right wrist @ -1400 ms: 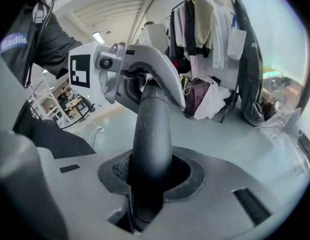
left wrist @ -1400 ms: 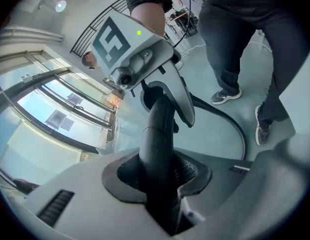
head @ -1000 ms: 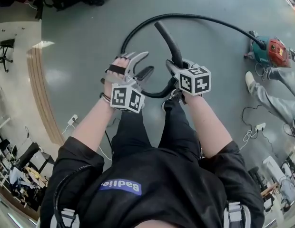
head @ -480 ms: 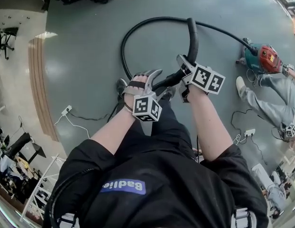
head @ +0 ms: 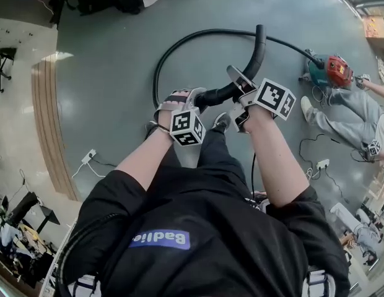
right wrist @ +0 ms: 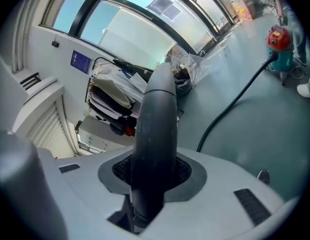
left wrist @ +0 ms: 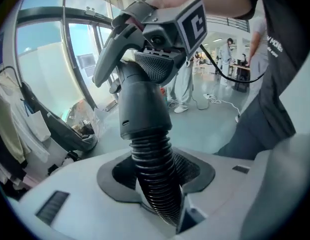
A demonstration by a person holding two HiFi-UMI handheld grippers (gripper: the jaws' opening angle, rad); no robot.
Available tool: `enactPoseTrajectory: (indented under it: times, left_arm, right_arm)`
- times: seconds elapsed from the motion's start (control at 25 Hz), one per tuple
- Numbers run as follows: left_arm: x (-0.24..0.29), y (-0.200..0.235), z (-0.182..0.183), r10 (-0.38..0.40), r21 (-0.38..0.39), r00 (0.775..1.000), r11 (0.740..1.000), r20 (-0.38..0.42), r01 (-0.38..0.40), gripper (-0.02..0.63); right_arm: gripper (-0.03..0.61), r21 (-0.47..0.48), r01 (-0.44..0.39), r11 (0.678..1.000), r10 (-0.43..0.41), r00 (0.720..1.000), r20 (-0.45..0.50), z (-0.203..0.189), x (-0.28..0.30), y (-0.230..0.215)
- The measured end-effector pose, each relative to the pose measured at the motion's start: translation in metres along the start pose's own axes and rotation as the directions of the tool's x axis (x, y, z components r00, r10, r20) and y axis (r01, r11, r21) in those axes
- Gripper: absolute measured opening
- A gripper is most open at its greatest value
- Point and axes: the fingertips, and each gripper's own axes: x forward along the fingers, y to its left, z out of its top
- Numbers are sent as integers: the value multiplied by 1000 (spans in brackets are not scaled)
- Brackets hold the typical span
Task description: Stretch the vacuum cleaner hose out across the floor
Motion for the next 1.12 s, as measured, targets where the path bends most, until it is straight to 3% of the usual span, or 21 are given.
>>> enactPoseTrajectory:
  times: [0.08,0.24,0.44,0.56,0.6,0.64,0.68,0.72,0.76,0.8,0.84,0.88,0.92,0.96,1.04,1.12]
  left_arm:
    - [-31,2,-21,-63,49,998,997,-5,63,189]
    - [-86,22,-67,-130,162,990,977,-54,137,183]
    - [-126,39,-93,-182,324,977,923,-113,209,176]
    - [-133,53,-101,-193,355,970,905,-151,235,176]
    - [-132,59,-103,-197,353,967,903,-164,244,176]
    - [-131,65,-104,-202,353,963,901,-178,254,177]
    - [-131,70,-107,-207,357,959,896,-194,266,178]
    - [-132,76,-110,-212,366,954,888,-213,279,178]
    - [-133,80,-114,-216,380,948,877,-233,293,178]
    - [-134,82,-116,-221,396,942,865,-252,308,178]
    - [-133,82,-116,-229,411,936,851,-268,326,178]
    - [-132,81,-114,-240,425,928,836,-284,346,178]
    - [-132,79,-112,-252,441,920,819,-300,368,178]
    - [-132,78,-111,-262,458,911,799,-318,389,178]
    - [-135,83,-112,-266,504,897,754,-352,421,178]
    - [-138,91,-114,-261,547,890,713,-375,439,178]
  right_arm:
    - [121,-17,3,1000,-3,1000,-30,-26,4,22]
    - [217,-118,15,993,-27,995,-100,-68,8,64]
    - [288,-258,14,966,-67,978,-195,-107,-12,96]
    - [293,-373,6,928,-109,961,-255,-123,-33,99]
    - [293,-427,-8,904,-121,954,-275,-127,-41,102]
    - [293,-518,-26,855,-144,948,-285,-128,-49,107]
    - [293,-653,-42,756,-185,943,-275,-126,-53,115]
    - [293,-802,-57,595,-239,940,-243,-122,-52,124]
    - [293,-922,-75,379,-294,935,-197,-117,-46,131]
    - [293,-984,-106,141,-347,926,-149,-113,-36,134]
    - [293,-985,-157,-78,-401,909,-113,-111,-25,130]
    - [293,-943,-226,-243,-453,886,-95,-113,-16,120]
    - [293,-891,-298,-343,-496,863,-98,-118,-7,107]
    - [293,-848,-357,-392,-524,844,-113,-123,1,96]
    - [293,-803,-414,-428,-545,827,-137,-127,15,82]
    - [291,-786,-449,-424,-565,810,-158,-129,26,75]
